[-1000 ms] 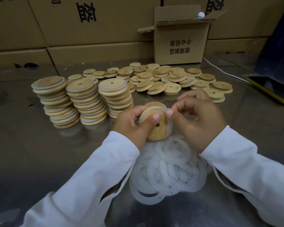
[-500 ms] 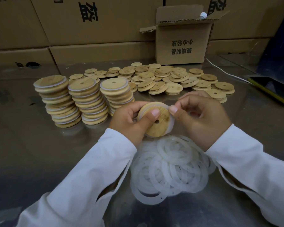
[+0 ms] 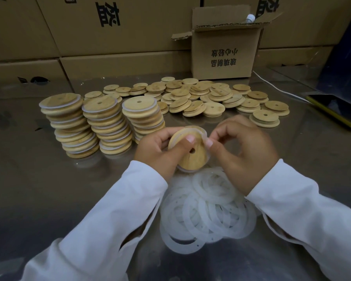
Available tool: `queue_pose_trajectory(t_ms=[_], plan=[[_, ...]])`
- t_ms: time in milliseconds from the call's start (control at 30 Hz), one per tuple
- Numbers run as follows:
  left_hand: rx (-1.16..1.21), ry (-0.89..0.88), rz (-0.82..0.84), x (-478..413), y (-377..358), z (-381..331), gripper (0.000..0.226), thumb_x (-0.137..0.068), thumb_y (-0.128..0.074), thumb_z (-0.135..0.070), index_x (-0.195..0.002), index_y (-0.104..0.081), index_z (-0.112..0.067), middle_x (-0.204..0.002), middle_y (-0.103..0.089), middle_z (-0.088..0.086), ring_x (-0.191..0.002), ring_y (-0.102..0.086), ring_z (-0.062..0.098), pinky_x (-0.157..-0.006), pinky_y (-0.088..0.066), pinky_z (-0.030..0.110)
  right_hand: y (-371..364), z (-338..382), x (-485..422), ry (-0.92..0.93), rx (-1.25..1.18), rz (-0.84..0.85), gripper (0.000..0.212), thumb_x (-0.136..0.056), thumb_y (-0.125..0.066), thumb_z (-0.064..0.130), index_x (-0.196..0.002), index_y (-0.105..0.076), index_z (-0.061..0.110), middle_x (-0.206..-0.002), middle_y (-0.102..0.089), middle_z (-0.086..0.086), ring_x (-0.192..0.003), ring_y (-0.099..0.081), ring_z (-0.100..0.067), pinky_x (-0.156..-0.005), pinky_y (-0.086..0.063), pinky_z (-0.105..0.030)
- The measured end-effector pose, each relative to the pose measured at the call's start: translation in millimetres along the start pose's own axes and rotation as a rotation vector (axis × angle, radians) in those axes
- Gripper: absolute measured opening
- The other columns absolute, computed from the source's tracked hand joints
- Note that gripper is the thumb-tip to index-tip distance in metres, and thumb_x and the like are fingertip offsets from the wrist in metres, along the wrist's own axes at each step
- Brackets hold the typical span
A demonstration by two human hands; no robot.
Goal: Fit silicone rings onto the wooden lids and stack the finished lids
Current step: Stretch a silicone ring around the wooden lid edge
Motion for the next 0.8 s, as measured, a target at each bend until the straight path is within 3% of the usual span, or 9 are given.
queue_pose_trajectory(t_ms=[133, 333, 567, 700, 800], plan=[[-0.106, -0.055, 0.03, 2, -3, -4, 0.018, -0.084, -0.061, -0.014, -0.078, -0.068, -0.029, -0.072, -0.071, -0.011, -0.077, -0.066, 0.005, -0.074, -0.052, 0.018, -3, 4, 0, 0.031, -0.019, 0.046, 0.014, -0.081, -0.063, 0.011, -0.07, -0.057, 0.017, -0.085, -0.051, 0.01, -0.079, -0.053, -0.004, -0.071, -0.037, -0.009], [-0.139, -0.066, 0.07, 0, -4, -8, 0.013, -0.084, -0.059, -0.014, -0.085, -0.068, -0.024, -0.085, -0.071, -0.003, -0.083, -0.066, 0.01, -0.08, -0.052, 0.022, -1, 3, -3, 0.0, 0.005, 0.014, 0.018, -0.083, -0.06, 0.008, -0.07, -0.053, 0.018, -0.087, -0.044, 0.016, -0.08, -0.047, 0.003, -0.07, -0.033, -0.003], [-0.108, -0.091, 0.098, 1, -4, -11, 0.016, -0.085, -0.058, -0.01, -0.086, -0.068, -0.023, -0.081, -0.072, -0.008, -0.08, -0.067, 0.005, -0.071, -0.05, 0.015, 2, 0, -5, -0.056, -0.013, -0.003, 0.018, -0.083, -0.059, 0.011, -0.068, -0.054, 0.019, -0.087, -0.044, 0.017, -0.079, -0.047, 0.005, -0.069, -0.033, 0.0], [-0.13, -0.113, 0.08, 2, -3, -12, 0.018, -0.085, -0.058, -0.008, -0.087, -0.067, -0.023, -0.083, -0.07, -0.007, -0.079, -0.066, 0.004, -0.073, -0.05, 0.016, -1, -1, -6, -0.069, -0.066, 0.044, 0.016, -0.082, -0.061, 0.014, -0.068, -0.057, 0.021, -0.087, -0.049, 0.011, -0.08, -0.048, 0.004, -0.073, -0.036, -0.007], [-0.184, -0.175, 0.056, 3, -3, -15, 0.019, -0.085, -0.059, -0.007, -0.086, -0.065, -0.025, -0.081, -0.068, -0.012, -0.075, -0.064, -0.002, -0.07, -0.049, 0.012, -4, -4, -6, -0.117, -0.118, 0.095, 0.013, -0.084, -0.059, 0.018, -0.071, -0.058, 0.02, -0.083, -0.057, 0.004, -0.08, -0.054, -0.011, -0.079, -0.044, -0.027]])
Point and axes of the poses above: each hand's wrist, its own x-axis away from the middle knuckle, its own y-axis out of the back of the hand, z = x × y, the point moved 4 cm from there along -x, towards the middle knuckle
